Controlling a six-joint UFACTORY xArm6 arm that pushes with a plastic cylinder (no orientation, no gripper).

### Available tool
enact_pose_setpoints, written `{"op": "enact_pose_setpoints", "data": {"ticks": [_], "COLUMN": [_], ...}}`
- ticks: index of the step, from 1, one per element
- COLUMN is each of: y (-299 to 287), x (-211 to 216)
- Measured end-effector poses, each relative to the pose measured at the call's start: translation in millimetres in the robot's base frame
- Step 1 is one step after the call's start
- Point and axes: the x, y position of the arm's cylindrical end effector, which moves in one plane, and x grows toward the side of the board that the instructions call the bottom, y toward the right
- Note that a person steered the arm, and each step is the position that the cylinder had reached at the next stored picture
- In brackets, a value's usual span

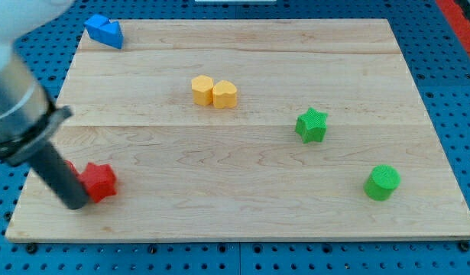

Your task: Push the red star towards the bottom center of the board

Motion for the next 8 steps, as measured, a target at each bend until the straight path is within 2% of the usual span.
{"op": "enact_pose_setpoints", "data": {"ticks": [1,2,3,4,5,6,7,8], "y": [12.9,-11.0,-34.9,-22.7,15.6,89.9,86.9,28.9], "x": [-0.1,-0.4,-13.4,-38.1,-49.9,-48.2,-44.8,-47.1]}}
